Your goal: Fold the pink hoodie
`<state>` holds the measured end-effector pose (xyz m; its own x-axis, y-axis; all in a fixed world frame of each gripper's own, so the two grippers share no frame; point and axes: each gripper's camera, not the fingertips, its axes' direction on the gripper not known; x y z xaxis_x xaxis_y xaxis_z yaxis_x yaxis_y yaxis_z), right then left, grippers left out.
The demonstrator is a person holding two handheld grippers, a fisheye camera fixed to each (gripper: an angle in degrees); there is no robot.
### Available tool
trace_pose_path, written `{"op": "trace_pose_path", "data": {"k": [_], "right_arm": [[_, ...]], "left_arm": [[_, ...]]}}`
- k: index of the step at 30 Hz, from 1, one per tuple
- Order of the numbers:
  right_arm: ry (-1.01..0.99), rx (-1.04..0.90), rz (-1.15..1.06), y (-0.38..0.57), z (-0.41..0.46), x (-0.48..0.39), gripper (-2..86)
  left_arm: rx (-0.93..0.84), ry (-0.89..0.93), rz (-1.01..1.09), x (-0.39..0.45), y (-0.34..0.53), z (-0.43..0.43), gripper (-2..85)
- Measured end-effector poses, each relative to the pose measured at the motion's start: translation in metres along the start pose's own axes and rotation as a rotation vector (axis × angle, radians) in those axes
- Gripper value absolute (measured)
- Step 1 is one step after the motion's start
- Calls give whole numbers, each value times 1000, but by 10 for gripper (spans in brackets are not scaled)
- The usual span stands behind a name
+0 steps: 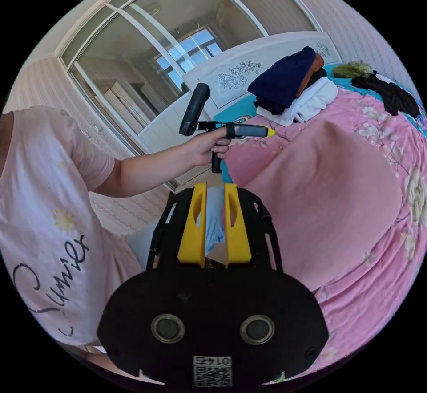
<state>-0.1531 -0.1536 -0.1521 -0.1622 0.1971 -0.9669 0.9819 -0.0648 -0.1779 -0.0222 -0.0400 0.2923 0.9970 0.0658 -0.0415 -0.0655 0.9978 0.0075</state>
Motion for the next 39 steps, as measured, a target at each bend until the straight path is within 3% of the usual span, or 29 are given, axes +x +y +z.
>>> {"op": "trace_pose_path", "data": {"k": [6,11,14,16,19,22,25,28,33,36,39], "right_arm": [[246,-51,-101,-100,-36,13,13],[538,-353,-104,-198,20,49,-2],[647,-537,-73,-221,53,89,-4],[605,-525,5,-219,59,118,-4],[483,-407,165,-230,41,142,-4],[386,-373,161,-245,22,145,0],[250,-250,97,-263,-16,141,14],[334,-158,31,-285,-46,143,140],[312,-362,52,-319,-40,185,182],[260,-650,74,-318,-6,214,163],[81,-681,189,-314,-3,244,145]], "left_arm": [[-14,30,72,8,53,-32,-8],[-66,151,265,35,62,-18,-10],[-169,68,317,43,63,14,-10],[-171,1,375,41,68,32,-10],[-203,44,359,33,62,36,-8],[-194,125,297,18,56,20,-2],[-145,-6,325,12,60,3,35],[-136,-51,324,5,64,-1,61],[-220,46,255,-8,63,16,106],[-249,77,288,-5,59,25,112],[-276,121,285,-7,54,29,112]]}}
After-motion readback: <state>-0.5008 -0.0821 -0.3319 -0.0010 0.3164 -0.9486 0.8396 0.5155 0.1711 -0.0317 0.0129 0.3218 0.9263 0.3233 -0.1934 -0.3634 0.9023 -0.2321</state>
